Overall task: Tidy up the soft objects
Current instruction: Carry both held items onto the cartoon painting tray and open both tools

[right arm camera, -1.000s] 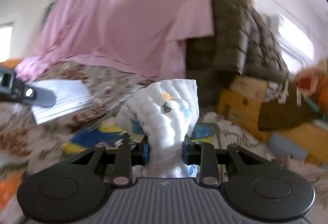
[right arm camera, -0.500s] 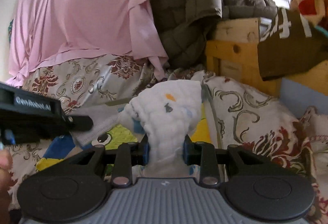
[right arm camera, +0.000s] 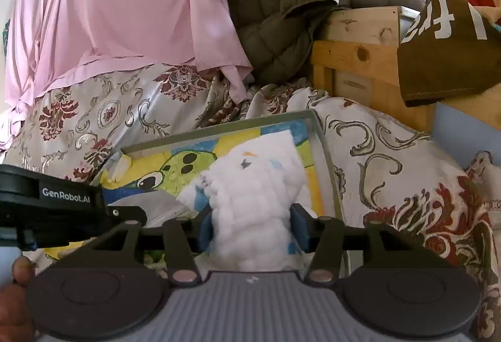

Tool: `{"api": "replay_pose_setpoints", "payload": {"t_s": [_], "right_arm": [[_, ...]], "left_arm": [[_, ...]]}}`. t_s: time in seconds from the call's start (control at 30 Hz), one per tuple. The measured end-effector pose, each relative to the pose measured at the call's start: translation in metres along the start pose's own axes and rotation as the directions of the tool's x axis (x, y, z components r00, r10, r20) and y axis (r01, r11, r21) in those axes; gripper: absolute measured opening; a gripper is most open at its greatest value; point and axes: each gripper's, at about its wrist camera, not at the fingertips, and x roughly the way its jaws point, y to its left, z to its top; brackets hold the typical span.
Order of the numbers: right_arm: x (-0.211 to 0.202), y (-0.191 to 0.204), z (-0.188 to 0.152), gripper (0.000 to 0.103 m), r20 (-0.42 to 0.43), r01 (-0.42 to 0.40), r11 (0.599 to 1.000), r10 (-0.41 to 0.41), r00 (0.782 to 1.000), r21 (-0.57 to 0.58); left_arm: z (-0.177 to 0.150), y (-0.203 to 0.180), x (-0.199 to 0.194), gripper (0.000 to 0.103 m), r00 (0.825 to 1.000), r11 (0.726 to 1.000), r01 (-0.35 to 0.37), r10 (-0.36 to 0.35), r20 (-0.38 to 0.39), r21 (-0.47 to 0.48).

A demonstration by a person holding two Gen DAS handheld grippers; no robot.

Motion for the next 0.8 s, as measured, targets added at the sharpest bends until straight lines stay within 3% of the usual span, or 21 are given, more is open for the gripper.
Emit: {"api": "replay_pose_setpoints", "payload": {"t_s": [0.17, 0.4, 0.57, 0.8], "right_arm": [[-0.001, -0.002, -0.001, 0.071, -0.003, 0.003, 1.000, -0.003, 1.000, 0.004], [-0.009, -0.007, 0.002, 0.086, -0.003, -0.001, 1.000, 0.001, 1.000, 0.009], [-0.025, -0.008, 0.005, 0.094, 0.022, 0.003, 1.000, -0.004, 1.000, 0.022], [-0.077, -0.004, 0.012, 0.102, 0.150, -0.024, 0.998, 0.015, 0.989, 0.059]], "left_arm": [[-0.001, -0.005, -0.004, 0.031, 1.000, 0.999, -0.020, 0.020, 0.016, 0.049], [0.003, -0.002, -0.017, 0.063, 0.997, 0.997, -0.054, 0.051, 0.057, 0.055], [0.006, 0.000, -0.037, 0.070, 0.994, 0.996, -0.073, 0.070, 0.086, 0.042], [-0.004, -0.016, -0.102, 0.093, 0.973, 0.982, -0.094, 0.055, 0.225, 0.165]]}}
